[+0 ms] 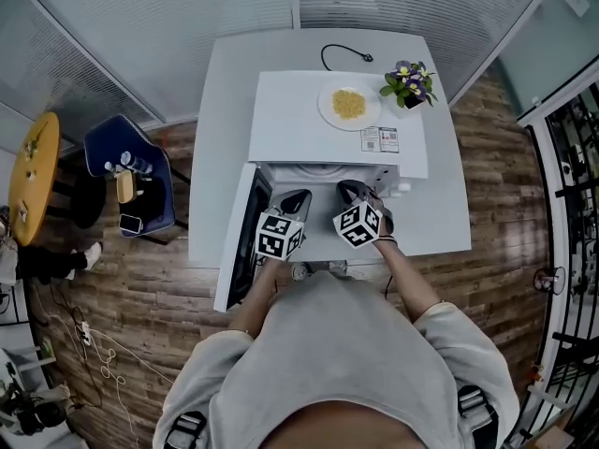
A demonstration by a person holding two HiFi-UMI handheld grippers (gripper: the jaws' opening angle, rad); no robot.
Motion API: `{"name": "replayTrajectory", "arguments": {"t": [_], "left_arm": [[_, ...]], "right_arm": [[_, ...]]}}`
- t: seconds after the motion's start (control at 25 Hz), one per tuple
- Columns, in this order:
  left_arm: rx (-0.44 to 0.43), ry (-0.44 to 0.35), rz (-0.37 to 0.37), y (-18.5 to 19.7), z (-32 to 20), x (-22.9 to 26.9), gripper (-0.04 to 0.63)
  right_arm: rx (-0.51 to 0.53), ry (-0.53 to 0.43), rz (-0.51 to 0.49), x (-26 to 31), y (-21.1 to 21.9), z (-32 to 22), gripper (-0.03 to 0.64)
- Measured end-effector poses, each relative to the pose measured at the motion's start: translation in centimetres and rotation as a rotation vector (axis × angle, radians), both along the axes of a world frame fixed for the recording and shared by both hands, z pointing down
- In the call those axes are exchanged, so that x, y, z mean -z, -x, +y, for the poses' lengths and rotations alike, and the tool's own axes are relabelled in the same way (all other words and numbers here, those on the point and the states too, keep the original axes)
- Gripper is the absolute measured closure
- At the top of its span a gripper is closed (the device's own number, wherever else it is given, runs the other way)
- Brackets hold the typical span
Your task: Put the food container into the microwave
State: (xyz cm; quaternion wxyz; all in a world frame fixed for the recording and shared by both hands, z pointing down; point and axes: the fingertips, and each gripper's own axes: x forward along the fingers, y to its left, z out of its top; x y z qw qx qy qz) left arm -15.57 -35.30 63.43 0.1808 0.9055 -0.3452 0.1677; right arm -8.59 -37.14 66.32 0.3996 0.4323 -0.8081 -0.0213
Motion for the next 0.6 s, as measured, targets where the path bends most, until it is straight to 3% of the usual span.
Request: {"name": "replayTrajectory", "arguments": {"t": [0.4,0.6], "left_arm": [[-0.011,0.000,-0.005,-0.6,-0.7,-0.1,0.584],[-0.020,-0.002,-0.010,-0.9,-0.9,-0.2,0.584]], "right_arm": [[-0.178,-0.004,-0.326,3.2,-2.4,0.6,0.603],[-0.210,-0.026,-0.369,4.0,-3.7,0.9,0.603]]}}
